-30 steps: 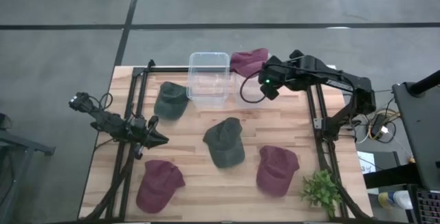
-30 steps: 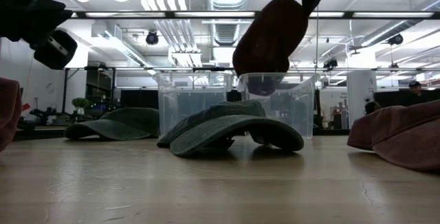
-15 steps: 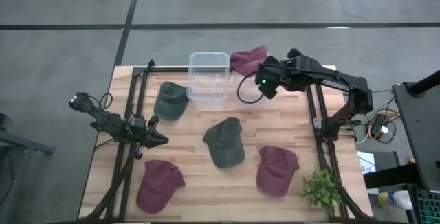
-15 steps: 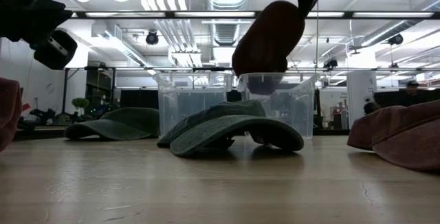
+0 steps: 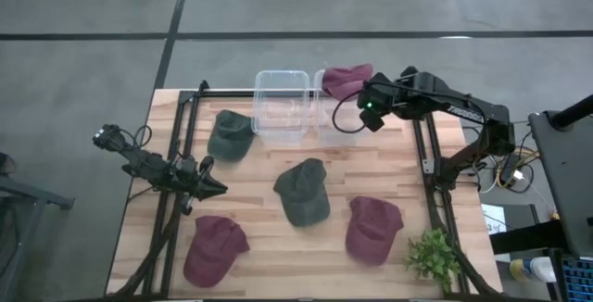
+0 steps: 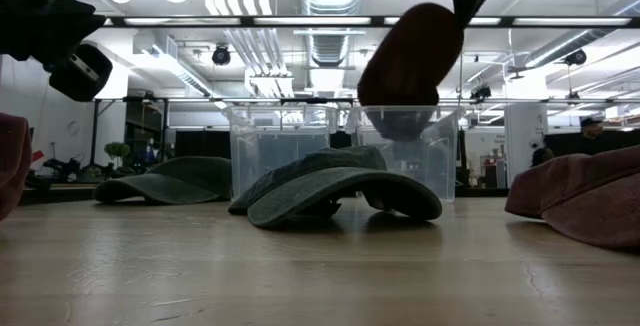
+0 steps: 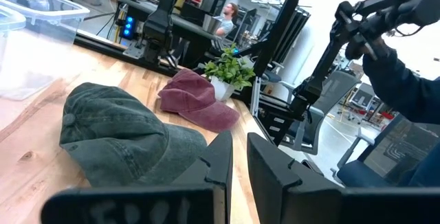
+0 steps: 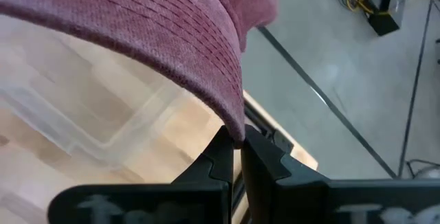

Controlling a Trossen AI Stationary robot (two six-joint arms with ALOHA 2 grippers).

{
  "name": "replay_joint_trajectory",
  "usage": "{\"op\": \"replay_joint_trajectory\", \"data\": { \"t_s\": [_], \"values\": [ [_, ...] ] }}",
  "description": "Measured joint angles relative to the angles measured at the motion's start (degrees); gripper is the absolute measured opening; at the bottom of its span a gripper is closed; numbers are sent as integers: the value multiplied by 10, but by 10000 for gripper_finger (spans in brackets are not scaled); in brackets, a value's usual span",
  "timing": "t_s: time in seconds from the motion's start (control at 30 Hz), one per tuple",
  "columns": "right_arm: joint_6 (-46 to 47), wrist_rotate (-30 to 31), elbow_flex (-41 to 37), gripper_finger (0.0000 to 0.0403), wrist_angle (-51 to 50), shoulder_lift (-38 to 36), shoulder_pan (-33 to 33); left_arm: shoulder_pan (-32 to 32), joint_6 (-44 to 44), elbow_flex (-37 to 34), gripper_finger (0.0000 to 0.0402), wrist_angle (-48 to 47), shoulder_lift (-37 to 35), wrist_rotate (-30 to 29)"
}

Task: Pick & Place hat
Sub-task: Put the top red cap into the right transparent bin

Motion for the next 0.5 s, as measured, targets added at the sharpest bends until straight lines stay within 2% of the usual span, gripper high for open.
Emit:
{"op": "replay_joint_trajectory", "data": {
  "t_s": [0.3, 0.5],
  "values": [
    [36, 2, -62, 11, 0, 2, -1, 0, 0, 0, 39, 0, 0, 0],
    [54, -3, -64, 11, 5, 6, 0, 0, 0, 0, 39, 0, 0, 0]
  ]
}}
